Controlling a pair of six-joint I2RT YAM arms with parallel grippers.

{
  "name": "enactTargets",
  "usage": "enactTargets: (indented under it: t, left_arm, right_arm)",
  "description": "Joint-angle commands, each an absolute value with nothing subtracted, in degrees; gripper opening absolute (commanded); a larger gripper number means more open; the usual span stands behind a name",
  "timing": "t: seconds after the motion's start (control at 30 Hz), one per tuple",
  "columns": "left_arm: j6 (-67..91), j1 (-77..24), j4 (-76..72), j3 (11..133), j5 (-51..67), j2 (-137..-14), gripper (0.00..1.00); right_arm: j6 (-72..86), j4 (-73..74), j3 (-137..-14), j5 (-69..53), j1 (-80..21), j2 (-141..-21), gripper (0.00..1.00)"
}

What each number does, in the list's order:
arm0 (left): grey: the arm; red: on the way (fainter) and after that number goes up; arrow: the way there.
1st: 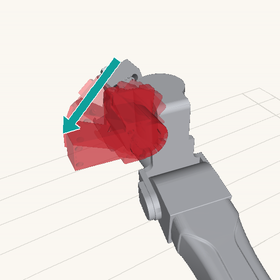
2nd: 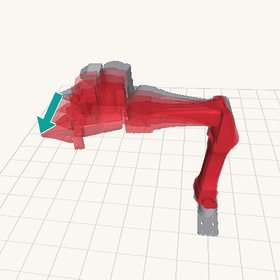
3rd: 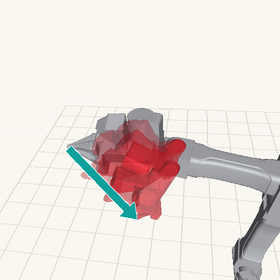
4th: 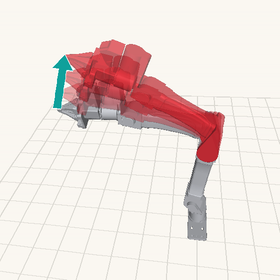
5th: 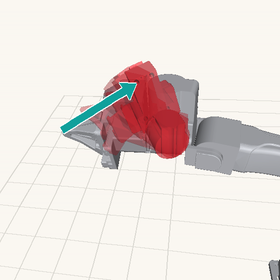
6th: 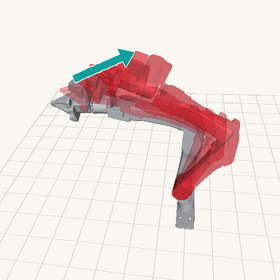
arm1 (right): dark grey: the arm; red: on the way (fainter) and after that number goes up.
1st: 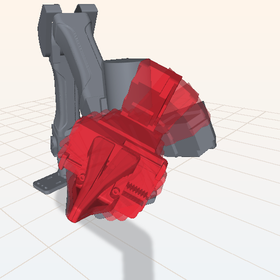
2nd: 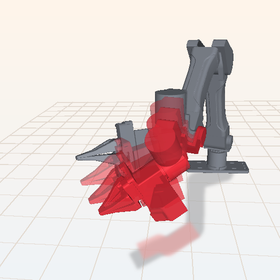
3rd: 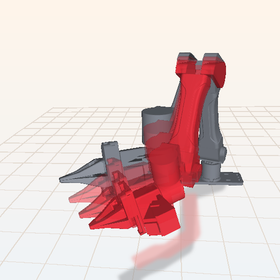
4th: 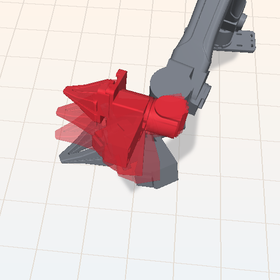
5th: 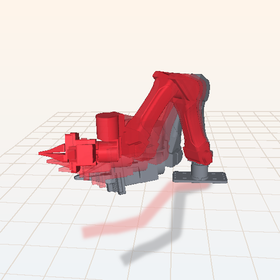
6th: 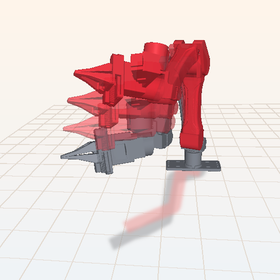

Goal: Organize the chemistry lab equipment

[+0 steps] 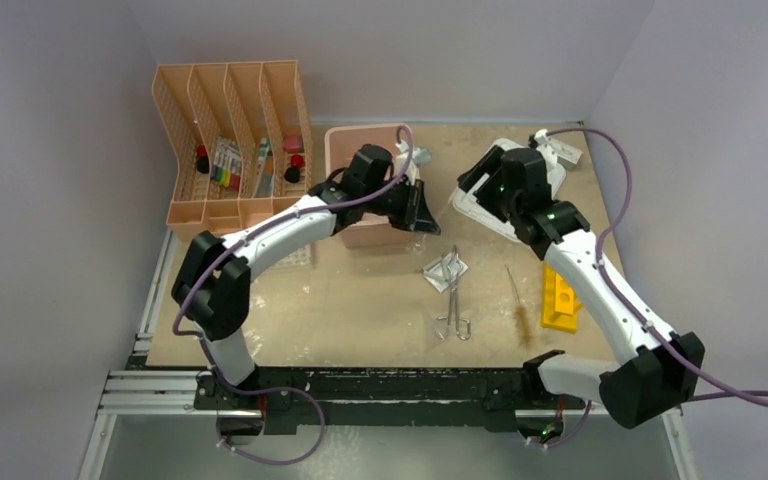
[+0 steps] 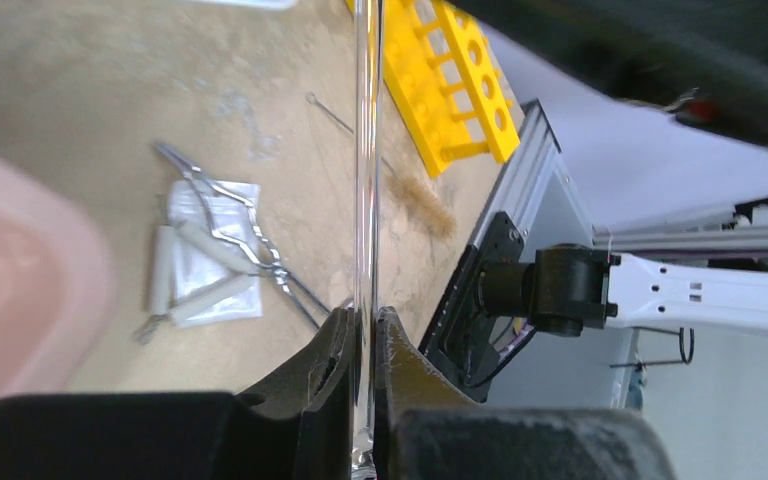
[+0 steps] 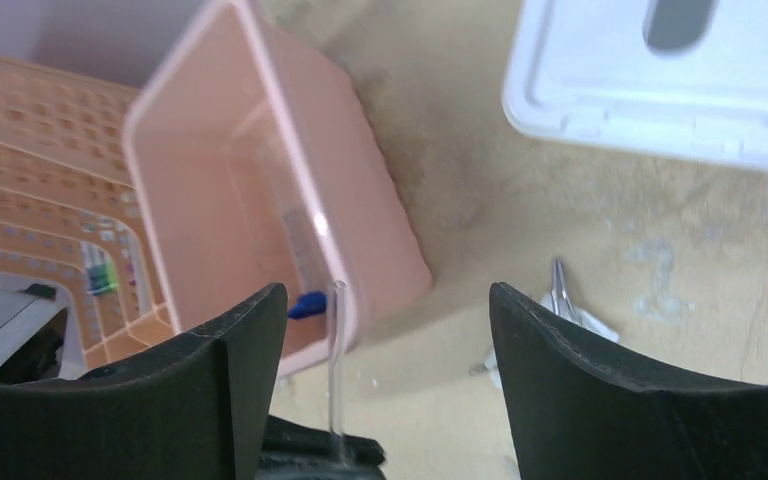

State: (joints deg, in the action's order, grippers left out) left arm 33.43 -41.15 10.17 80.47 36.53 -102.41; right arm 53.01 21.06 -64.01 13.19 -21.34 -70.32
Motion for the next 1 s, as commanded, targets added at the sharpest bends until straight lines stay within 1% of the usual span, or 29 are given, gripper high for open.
enactTargets:
  t: [0.0, 0.1, 0.23, 0.3, 0.4, 0.57, 0.63, 0.77, 0.97]
  left_arm:
    - [33.4, -35.1, 9.2, 81.7, 31.8, -95.6, 0.00]
    - [34.4, -31.6, 10.2, 81.2, 23.8, -92.8, 0.00]
    - [34.0, -28.9, 14.2, 81.9, 6.1, -91.8, 0.00]
    - [34.5, -28.1, 16.7, 83.2, -1.8, -93.7, 0.00]
    - [35.0, -27.5, 22.6, 88.3, -9.5, -99.4, 0.00]
    - [34.5, -27.4, 29.2, 95.7, -11.8, -108.0, 0.00]
    - [34.5, -27.5, 32.0, 97.2, -12.9, -110.8, 0.00]
    - [34.0, -27.5, 34.8, 97.7, -15.1, -114.6, 0.00]
    - [31.9, -27.5, 36.7, 97.8, -17.1, -118.4, 0.00]
  right_arm:
    - [44.1, 19.9, -70.7, 19.3, -21.3, -67.2, 0.76]
    - [42.9, 19.2, -70.3, 21.6, -21.3, -65.2, 0.76]
    - [41.4, 17.5, -68.1, 22.9, -21.3, -63.8, 0.76]
    - [40.7, 17.9, -67.8, 22.9, -21.3, -64.2, 0.76]
    - [40.1, 20.8, -68.0, 24.0, -21.3, -65.6, 0.75]
    - [39.6, 22.8, -66.5, 24.7, -21.3, -67.3, 0.75]
    - [39.6, 22.7, -66.1, 22.6, -21.2, -68.2, 0.75]
    - [37.9, 21.7, -67.3, 17.8, -21.1, -70.5, 0.75]
    - [37.1, 21.5, -67.5, 16.0, -20.8, -73.2, 0.75]
